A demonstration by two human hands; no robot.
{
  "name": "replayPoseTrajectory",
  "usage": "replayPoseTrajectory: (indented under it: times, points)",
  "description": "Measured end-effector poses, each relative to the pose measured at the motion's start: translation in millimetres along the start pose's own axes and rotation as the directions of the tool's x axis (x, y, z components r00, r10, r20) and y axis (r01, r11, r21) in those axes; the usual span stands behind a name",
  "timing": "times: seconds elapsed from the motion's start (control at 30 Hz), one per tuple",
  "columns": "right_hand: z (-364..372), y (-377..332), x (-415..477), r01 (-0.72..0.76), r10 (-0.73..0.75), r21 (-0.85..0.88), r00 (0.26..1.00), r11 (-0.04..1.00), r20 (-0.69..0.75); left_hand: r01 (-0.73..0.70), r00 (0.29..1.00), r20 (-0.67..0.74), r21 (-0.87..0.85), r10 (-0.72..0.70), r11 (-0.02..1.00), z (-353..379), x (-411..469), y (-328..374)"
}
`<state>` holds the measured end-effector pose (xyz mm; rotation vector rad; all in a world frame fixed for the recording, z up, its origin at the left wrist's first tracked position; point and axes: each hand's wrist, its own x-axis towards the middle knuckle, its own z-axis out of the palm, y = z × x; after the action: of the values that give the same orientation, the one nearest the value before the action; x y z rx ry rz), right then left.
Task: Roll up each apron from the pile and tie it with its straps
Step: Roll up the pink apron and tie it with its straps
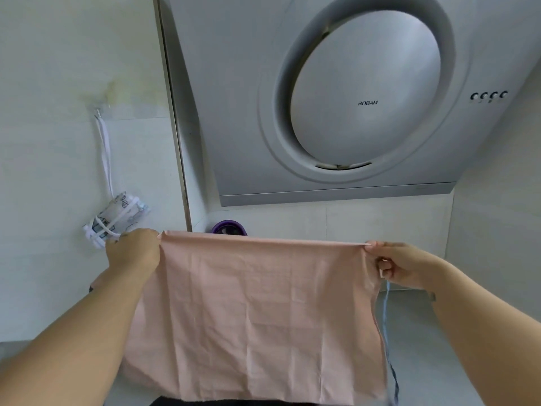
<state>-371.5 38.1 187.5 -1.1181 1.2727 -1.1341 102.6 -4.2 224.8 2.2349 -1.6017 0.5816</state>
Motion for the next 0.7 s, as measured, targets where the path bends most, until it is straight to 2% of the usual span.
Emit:
replayPoseTrajectory:
  times: [0.23,0.43,0.57,0.7]
  points:
    - [0,13,-2,-0.079,0.079,0.007,0.996,0.997,0.036,0.072,0.997,0.022,-0.024,-0.072,0.997,11,6,-7]
    - [3,19,4,-0.098,0.091,0.153,0.995,0.983,0.048,0.149,0.988,0.054,-0.046,-0.147,0.988,16,8,-8]
    - [15,17,5,-0.085,0.131,0.312,0.983,0.946,-0.129,0.145,0.986,0.094,-0.04,-0.141,0.989,18,7,-1]
    - [17,19,14,-0.046,0.146,0.357,0.955,0.933,-0.258,0.161,0.983,0.099,-0.061,-0.155,0.985,23,8,-2]
